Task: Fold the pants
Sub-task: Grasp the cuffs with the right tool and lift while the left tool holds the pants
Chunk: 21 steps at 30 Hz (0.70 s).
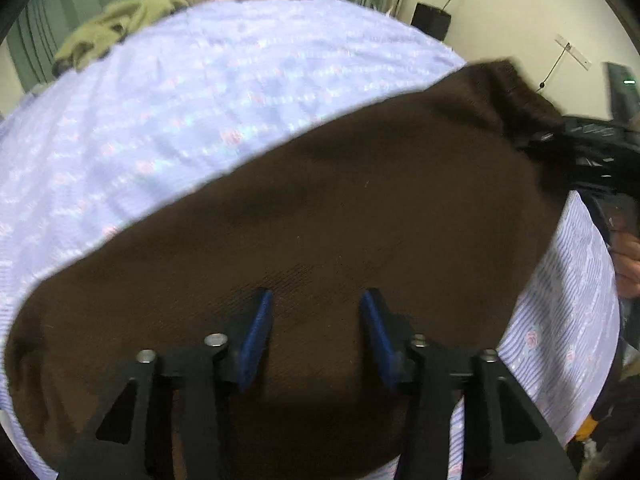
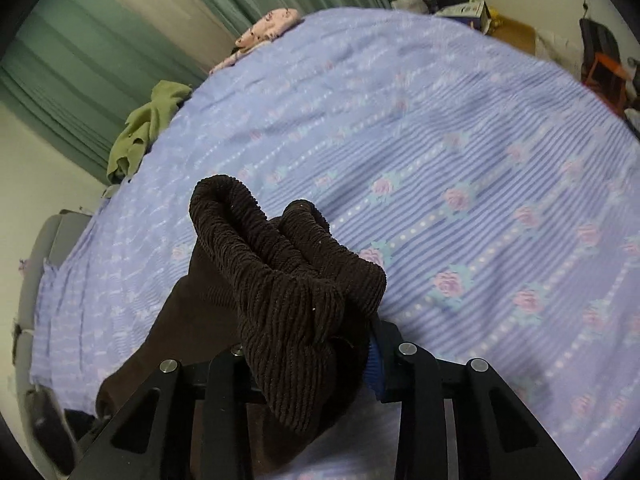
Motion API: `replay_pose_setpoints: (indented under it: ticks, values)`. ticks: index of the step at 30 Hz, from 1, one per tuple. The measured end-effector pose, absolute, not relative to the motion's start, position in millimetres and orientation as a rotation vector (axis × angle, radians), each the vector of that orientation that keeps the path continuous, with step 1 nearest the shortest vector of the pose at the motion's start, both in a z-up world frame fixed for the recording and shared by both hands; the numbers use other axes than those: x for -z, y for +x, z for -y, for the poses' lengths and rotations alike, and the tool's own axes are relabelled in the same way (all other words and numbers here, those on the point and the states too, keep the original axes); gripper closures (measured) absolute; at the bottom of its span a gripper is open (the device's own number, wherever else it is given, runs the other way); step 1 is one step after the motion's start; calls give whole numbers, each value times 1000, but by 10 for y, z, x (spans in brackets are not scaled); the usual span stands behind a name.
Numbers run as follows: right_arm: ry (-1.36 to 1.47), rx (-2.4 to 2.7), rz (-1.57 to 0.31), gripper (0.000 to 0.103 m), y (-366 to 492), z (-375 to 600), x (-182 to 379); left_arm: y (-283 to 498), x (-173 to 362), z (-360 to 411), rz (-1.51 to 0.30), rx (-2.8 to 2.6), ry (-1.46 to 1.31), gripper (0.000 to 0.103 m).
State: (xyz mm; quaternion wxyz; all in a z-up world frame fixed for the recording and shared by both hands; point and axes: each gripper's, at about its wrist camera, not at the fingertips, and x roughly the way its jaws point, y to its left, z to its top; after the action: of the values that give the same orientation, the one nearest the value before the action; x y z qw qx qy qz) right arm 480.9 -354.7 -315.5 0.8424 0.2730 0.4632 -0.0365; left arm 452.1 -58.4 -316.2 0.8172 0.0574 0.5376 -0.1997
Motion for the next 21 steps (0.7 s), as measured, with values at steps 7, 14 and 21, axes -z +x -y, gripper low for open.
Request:
replay_pose_setpoints:
  ticks: [7,14,21]
  values:
    - [533,89,-972,69,4602,3476,2930,4635,3373,683,-1182,413,129,63]
    - [409,119,-944,69,4534,3183,2554,4621,2838,542,-1151,398,88,63]
    - [281,93,-900,68,4515,2625,2018,4212,1976,-232,-1006,290,45,53]
